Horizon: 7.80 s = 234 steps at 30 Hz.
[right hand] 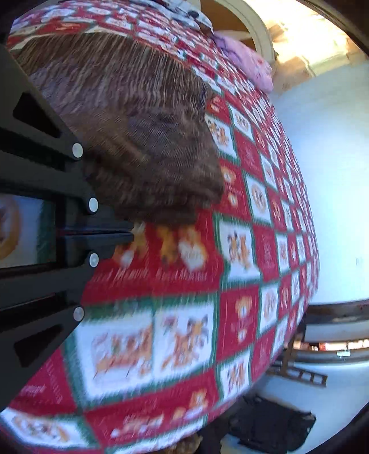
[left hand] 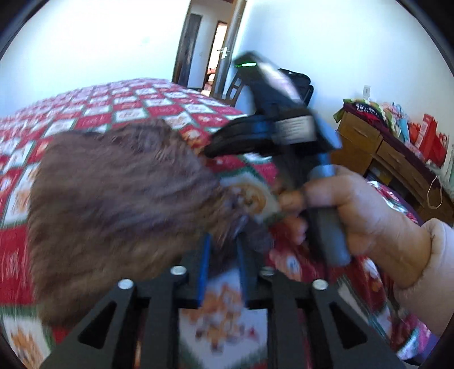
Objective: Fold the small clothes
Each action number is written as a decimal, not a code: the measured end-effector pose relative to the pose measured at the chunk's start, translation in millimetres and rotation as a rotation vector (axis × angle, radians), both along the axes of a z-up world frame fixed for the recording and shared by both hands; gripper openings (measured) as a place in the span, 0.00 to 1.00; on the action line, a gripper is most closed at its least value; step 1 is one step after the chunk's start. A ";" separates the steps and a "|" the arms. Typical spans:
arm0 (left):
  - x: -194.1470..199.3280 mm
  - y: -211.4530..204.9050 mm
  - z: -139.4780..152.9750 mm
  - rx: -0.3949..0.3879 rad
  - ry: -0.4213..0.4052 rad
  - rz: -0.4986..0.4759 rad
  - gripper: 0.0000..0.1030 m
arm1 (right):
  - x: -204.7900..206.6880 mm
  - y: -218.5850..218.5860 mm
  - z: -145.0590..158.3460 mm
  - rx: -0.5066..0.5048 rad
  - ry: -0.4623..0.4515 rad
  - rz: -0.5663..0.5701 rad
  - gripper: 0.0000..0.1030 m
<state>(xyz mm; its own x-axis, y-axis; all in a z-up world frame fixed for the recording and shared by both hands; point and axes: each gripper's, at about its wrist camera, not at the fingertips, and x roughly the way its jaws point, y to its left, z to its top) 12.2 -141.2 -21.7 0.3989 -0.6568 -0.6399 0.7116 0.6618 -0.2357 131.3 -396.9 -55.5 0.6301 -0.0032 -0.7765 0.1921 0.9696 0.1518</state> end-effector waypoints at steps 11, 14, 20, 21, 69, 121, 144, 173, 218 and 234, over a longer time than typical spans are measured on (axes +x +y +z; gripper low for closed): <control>-5.0 105.0 16.0 -0.040 -0.054 0.259 0.62 | -84.4 36.1 29.6 0.163 -0.168 0.024 0.65; 2.1 124.2 12.6 -0.032 -0.032 0.344 0.67 | -84.2 52.9 18.8 0.141 -0.150 0.048 0.54; 12.6 145.9 3.2 -0.040 0.006 0.413 0.67 | -84.4 73.9 -1.9 -0.007 -0.091 0.049 0.13; 14.6 146.1 2.5 -0.037 0.007 0.416 0.67 | -87.1 70.8 -2.0 0.015 -0.094 0.039 0.12; 152.8 47.2 -25.0 0.205 0.018 0.593 0.83 | 86.5 54.2 5.0 -0.078 -0.018 0.017 0.09; 58.1 65.6 4.6 0.285 -0.064 0.490 0.87 | -128.3 86.5 31.4 -0.005 -0.194 -0.063 0.71; 166.2 36.4 -31.3 0.048 0.163 0.464 0.87 | 8.7 24.2 -11.0 0.117 -0.087 -0.027 0.72; 167.3 40.1 -30.1 0.044 0.123 0.498 0.63 | 8.9 61.4 -5.9 -0.024 -0.132 0.112 0.25; 31.8 286.7 47.0 0.111 -0.114 0.850 0.26 | -98.5 342.2 83.5 0.077 -0.382 0.414 0.17; 112.6 318.6 -21.5 0.190 -0.028 0.932 0.28 | 19.1 398.8 5.1 -0.157 -0.260 0.517 0.17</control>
<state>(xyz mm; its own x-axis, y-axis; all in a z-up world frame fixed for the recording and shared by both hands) 124.8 177.4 -43.1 0.7266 0.0473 -0.6854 -0.1181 0.9914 -0.0568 150.4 1.9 -50.4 0.7499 0.2517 -0.6118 -0.3344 0.9422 -0.0222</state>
